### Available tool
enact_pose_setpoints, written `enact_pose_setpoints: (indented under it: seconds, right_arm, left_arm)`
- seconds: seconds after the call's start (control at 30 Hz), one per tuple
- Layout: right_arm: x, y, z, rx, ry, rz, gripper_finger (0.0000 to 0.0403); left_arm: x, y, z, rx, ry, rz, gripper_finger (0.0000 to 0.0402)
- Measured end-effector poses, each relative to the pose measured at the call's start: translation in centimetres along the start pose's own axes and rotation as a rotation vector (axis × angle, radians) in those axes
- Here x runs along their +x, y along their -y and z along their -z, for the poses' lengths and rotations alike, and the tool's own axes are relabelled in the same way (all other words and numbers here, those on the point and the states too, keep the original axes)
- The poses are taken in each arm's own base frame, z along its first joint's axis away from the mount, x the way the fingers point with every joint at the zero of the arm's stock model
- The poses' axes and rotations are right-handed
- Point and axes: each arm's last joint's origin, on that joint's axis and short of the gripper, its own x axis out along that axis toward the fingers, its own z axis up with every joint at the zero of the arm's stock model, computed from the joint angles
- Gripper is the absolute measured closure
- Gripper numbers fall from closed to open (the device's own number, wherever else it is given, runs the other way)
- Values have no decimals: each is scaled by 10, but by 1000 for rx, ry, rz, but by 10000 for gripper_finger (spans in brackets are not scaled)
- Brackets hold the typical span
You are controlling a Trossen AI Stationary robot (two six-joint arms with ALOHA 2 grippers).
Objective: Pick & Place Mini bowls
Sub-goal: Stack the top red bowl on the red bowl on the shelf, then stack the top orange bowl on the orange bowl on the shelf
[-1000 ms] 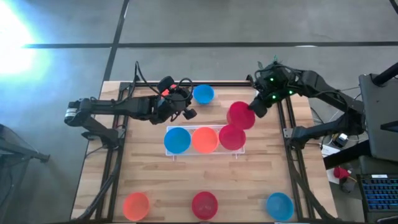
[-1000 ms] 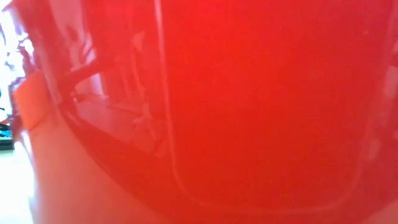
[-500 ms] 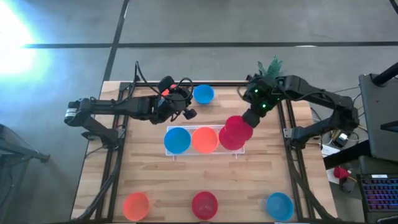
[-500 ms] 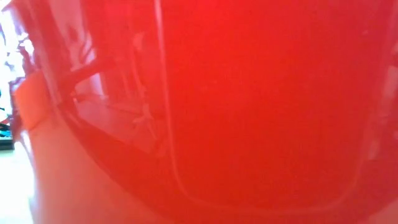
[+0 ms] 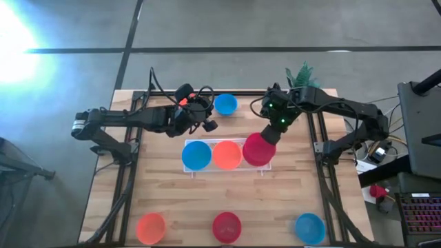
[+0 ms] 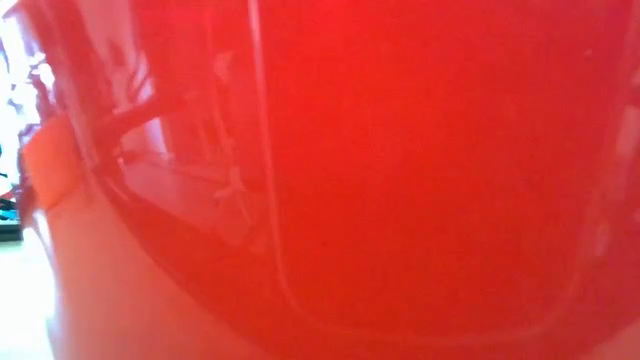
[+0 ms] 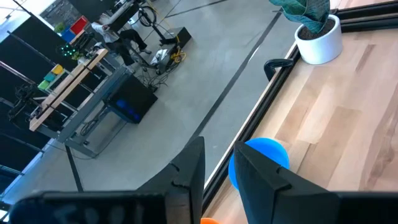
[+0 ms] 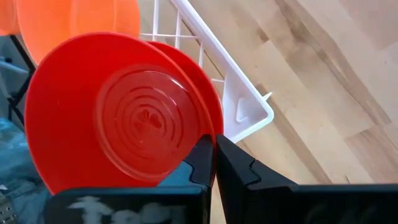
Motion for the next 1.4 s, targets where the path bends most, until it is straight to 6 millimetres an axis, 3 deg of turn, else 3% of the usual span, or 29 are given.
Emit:
enact_pose_setpoints:
  seconds: [0.4,0.77,0.93,1.17,1.4]
  right_arm:
    - [0,0,0,-35,-4,2,388]
    - [0,-2,-4,-60,40,-21,306]
    - [-3,-3,-4,-63,49,-26,286]
    - [-18,-10,-6,-137,95,-46,296]
    - [-42,-17,-4,-178,175,-82,318]
  left_arm:
    - [0,0,0,0,0,0,312]
    - [0,0,0,1,0,0,312]
    - [0,0,0,1,0,0,312]
    - [0,0,2,24,-11,2,312]
    - [0,-6,5,-127,-38,-8,312]
